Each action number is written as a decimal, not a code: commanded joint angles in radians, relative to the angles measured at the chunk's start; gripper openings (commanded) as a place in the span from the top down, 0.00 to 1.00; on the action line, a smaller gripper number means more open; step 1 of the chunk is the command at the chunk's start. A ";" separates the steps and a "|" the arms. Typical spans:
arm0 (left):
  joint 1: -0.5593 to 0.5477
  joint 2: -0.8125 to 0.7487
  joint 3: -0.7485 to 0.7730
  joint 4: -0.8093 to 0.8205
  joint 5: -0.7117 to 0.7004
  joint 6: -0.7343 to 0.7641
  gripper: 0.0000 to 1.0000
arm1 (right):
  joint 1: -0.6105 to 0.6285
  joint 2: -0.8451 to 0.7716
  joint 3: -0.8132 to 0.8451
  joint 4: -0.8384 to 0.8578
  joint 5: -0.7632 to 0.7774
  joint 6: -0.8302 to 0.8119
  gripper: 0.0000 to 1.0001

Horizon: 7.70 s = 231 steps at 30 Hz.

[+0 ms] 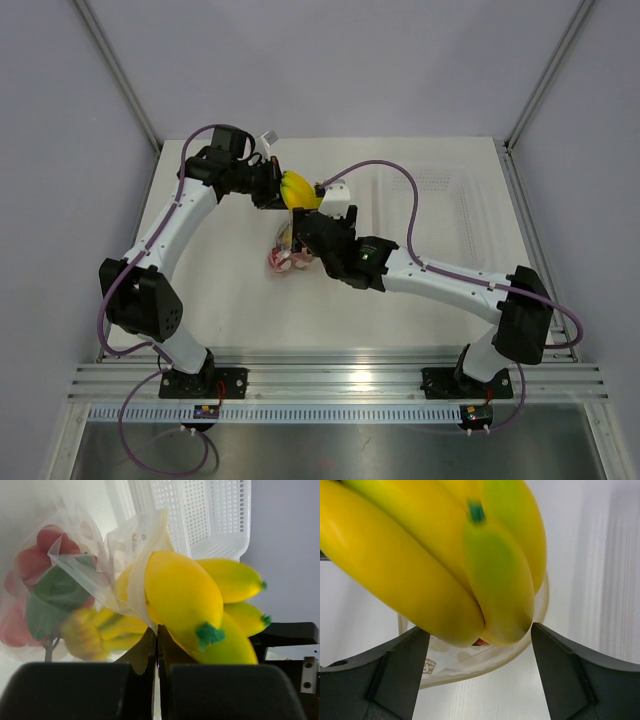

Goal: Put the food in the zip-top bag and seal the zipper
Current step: Place the fake fruit in the zipper food storage bag, then adjust the zipper food storage bag at the center of the board.

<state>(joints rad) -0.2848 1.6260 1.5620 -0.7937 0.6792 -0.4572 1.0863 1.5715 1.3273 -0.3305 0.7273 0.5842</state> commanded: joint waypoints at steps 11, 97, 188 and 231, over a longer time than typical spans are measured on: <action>-0.001 -0.029 -0.006 0.048 0.026 0.008 1.00 | 0.011 -0.004 0.082 0.016 -0.003 -0.033 0.03; -0.034 -0.060 -0.085 0.062 0.028 0.000 1.00 | -0.335 0.013 0.164 -0.209 -0.442 0.100 0.95; -0.068 -0.058 0.010 0.022 0.089 0.072 1.00 | -0.232 0.314 0.434 -0.363 -0.657 0.065 1.00; -0.068 -0.055 -0.002 0.135 0.169 -0.024 1.00 | -0.284 -0.304 -0.108 -0.122 -0.525 0.147 0.32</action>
<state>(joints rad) -0.3569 1.5791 1.5303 -0.7704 0.8093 -0.4511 0.8227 1.3811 1.2682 -0.4679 0.1421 0.7254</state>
